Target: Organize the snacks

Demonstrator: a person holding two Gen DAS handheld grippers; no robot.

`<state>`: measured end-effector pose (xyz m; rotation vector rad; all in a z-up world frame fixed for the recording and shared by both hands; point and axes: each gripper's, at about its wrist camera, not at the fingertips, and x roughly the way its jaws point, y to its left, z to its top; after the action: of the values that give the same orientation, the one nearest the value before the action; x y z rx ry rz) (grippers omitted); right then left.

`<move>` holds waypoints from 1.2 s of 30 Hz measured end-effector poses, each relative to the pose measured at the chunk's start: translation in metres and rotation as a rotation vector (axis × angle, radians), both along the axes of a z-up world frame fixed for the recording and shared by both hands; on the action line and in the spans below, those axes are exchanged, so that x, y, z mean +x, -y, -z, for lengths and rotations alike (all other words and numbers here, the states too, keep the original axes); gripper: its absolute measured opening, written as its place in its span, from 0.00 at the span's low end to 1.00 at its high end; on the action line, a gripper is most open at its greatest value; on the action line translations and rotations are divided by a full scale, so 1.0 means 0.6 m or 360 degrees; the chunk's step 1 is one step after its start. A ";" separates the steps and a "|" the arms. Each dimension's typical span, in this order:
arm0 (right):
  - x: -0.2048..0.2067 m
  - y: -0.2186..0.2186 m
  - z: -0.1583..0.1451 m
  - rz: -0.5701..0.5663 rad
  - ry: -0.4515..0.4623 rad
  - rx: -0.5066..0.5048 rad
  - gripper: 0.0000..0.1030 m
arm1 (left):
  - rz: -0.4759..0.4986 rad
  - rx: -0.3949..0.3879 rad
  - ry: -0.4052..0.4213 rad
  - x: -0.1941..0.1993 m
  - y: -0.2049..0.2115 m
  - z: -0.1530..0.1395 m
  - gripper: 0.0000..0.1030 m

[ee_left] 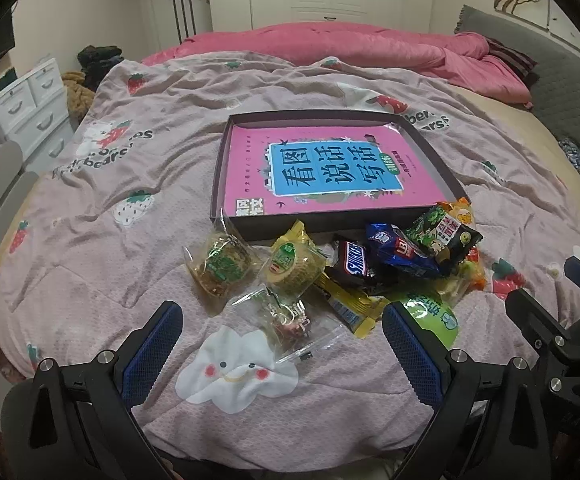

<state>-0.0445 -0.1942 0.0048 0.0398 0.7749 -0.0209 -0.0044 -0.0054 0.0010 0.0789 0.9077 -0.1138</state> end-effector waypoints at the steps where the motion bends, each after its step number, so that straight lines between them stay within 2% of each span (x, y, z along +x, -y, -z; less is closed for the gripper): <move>1: 0.000 0.000 0.001 -0.0001 -0.0003 0.0001 0.99 | 0.0000 0.0000 -0.0001 0.000 0.001 0.000 0.97; 36: 0.003 -0.003 0.013 0.0004 -0.0036 0.0025 0.99 | -0.0009 -0.0019 -0.0030 0.003 -0.006 0.004 0.97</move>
<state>-0.0429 -0.1926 -0.0030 0.0556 0.7979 -0.0174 -0.0026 -0.0019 -0.0012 0.0643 0.9258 -0.1149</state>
